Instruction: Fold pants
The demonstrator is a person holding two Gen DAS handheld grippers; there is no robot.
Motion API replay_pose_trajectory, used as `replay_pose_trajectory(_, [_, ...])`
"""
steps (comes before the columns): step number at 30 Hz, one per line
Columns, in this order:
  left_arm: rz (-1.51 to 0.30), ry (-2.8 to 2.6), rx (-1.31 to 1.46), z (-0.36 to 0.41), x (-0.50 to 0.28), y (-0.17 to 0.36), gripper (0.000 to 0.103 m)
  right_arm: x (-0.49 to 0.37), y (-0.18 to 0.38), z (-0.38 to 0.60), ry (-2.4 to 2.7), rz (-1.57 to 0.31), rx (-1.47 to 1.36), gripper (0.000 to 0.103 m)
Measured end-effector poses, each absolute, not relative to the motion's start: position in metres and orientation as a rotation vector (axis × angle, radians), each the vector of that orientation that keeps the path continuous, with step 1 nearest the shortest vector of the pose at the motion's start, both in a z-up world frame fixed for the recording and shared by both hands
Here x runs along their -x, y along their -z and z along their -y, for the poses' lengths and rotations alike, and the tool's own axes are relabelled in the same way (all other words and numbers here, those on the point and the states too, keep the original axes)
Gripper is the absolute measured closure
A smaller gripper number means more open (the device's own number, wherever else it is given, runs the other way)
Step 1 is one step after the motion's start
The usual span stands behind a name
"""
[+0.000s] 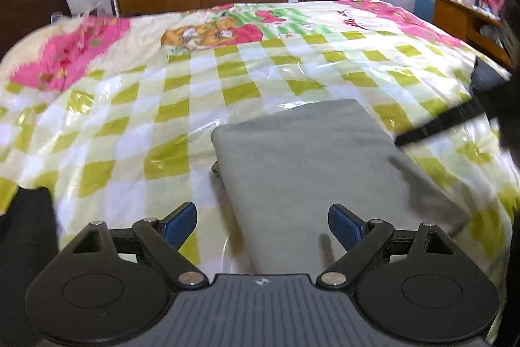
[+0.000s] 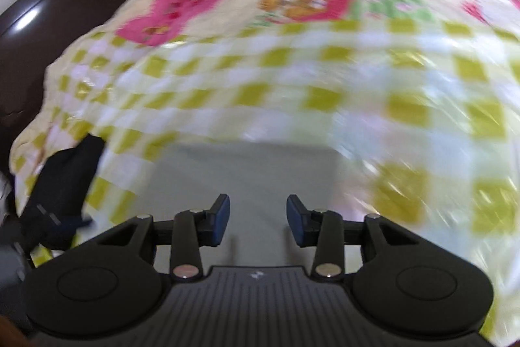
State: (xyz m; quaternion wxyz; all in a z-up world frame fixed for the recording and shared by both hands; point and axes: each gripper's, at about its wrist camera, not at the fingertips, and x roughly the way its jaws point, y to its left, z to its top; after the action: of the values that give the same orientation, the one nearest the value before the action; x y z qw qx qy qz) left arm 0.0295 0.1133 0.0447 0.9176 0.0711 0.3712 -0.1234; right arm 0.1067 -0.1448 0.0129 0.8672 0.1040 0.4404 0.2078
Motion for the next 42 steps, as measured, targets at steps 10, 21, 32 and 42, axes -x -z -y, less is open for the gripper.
replay_pose_trajectory(10, [-0.862, 0.256, -0.152, -0.104, -0.045, -0.016, 0.003, -0.094, 0.040, 0.160, -0.529, -1.067, -0.418, 0.055])
replay_pose_trajectory(21, [-0.889, 0.316, -0.226, -0.114, -0.019, -0.019, 0.002, -0.032, 0.021, 0.162, -0.584, -1.110, -0.268, 0.058])
replay_pose_trajectory(32, [-0.864, 0.356, -0.064, -0.132, -0.052, -0.019, 0.002, -0.102, 0.032, 0.179, -0.513, -1.001, -0.433, 0.052])
replay_pose_trajectory(42, [-0.908, 0.410, 0.014, -0.119, -0.063, -0.003, 0.004, -0.122, 0.059, 0.162, -0.571, -1.029, -0.526, 0.080])
